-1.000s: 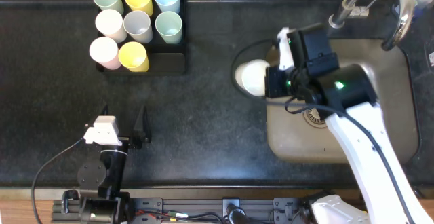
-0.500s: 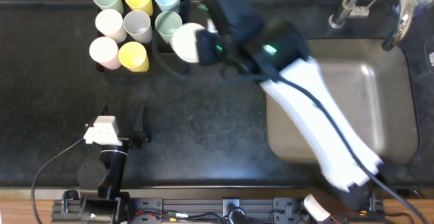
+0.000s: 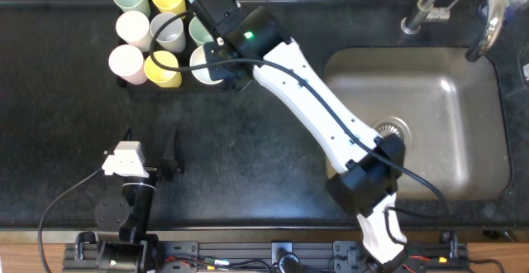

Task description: Store Cups

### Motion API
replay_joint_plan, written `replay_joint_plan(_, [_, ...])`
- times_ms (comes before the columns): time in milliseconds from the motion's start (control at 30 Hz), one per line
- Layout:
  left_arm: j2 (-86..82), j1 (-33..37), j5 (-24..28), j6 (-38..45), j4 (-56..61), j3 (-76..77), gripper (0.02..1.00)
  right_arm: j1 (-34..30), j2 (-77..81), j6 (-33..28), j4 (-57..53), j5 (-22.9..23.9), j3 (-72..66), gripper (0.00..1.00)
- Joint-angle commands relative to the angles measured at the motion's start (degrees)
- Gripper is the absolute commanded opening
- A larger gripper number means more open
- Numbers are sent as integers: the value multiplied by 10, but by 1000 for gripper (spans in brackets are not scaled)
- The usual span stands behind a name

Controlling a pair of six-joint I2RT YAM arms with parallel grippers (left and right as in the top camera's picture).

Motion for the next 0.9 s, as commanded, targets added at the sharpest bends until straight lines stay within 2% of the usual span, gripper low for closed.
replay_joint_plan(33, [-5, -4, 9, 6, -2, 0, 1000, 3, 27, 13, 19, 12, 21, 45])
replay_joint_plan(300, [-5, -4, 9, 6, -2, 0, 1000, 2, 72, 19, 57, 15, 21, 42])
replay_joint_plan(500, [-5, -4, 9, 6, -2, -1, 1000, 3, 105, 30, 66, 42, 21, 45])
replay_joint_plan(900, [-5, -4, 9, 6, -2, 0, 1000, 4, 110, 23, 87, 42, 21, 42])
